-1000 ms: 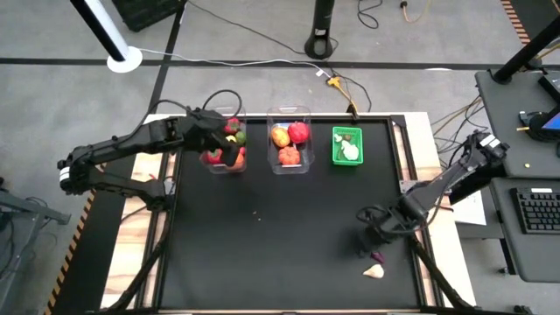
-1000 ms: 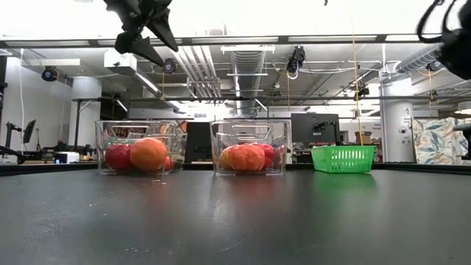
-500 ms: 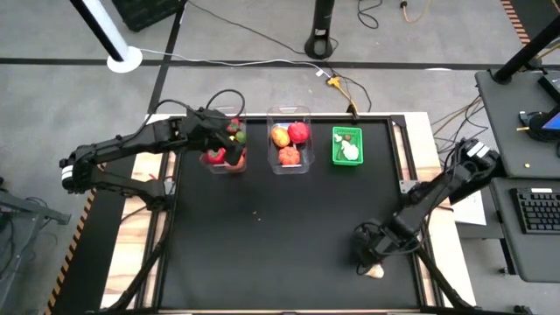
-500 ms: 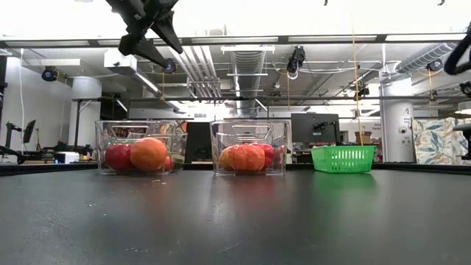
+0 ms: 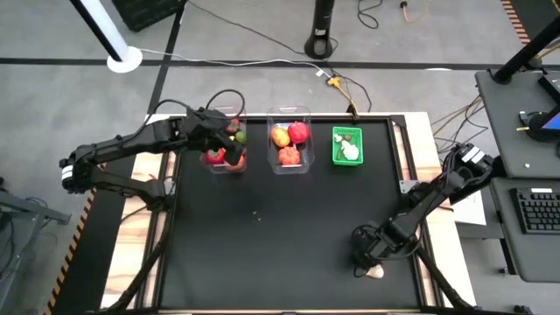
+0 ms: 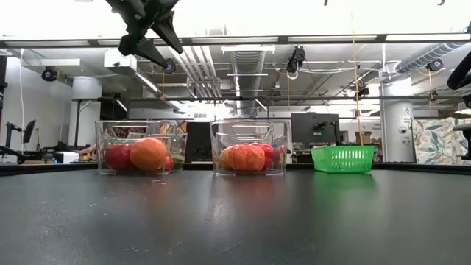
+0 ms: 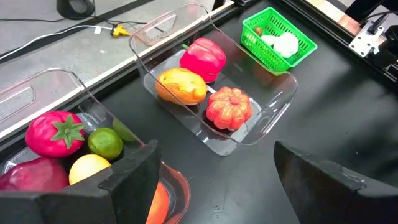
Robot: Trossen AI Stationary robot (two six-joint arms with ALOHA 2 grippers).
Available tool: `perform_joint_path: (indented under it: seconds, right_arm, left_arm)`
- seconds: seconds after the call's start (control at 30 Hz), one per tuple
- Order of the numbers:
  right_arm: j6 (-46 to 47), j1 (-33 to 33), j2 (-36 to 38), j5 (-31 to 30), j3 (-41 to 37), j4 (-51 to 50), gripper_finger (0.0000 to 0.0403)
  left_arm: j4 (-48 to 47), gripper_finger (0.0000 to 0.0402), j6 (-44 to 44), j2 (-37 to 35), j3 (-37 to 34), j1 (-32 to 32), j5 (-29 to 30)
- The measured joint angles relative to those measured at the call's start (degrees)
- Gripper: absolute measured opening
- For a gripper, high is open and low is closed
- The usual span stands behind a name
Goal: Sort produce into baskets
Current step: Put the eggplant into the green bin
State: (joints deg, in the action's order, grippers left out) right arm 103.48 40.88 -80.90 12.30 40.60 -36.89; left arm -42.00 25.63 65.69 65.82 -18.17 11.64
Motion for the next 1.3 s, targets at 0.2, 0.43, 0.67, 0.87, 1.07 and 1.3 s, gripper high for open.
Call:
perform_joint_path:
  seconds: [0.2, 0.43, 0.67, 0.87, 1.07, 1.3]
  right_arm:
    - [-0.2, -1.1, 1.0, -1.8, 0.0, -0.6, 0.0092]
    - [-4.7, -11.3, 7.6, -11.2, 0.0, -0.5, 0.0099]
    - [-23.4, -30.2, 13.5, -19.7, 3.3, -0.3, 0.0097]
    - [-41.4, -46.6, 14.0, -20.7, 9.3, -0.6, 0.0099]
    - [-54.7, -61.5, 11.5, -21.6, 15.7, -5.1, 0.0099]
    - [-62.7, -72.6, 8.0, -20.5, 19.2, -5.0, 0.0105]
  left_arm:
    - [0.0, 0.0292, 0.6, 0.0, 0.0, 0.0, 0.0]
    - [2.2, 0.0292, 3.9, 0.0, 0.0, 1.0, -0.1]
    - [6.1, 0.0292, 5.5, 0.0, 0.0, 4.6, -0.2]
    - [5.9, 0.0292, 7.7, 0.0, 0.0, 8.3, -0.1]
    - [5.1, 0.0292, 11.2, 0.0, 0.0, 11.8, 1.1]
    - [3.3, 0.0292, 14.6, 0.0, 0.0, 14.3, 3.7]
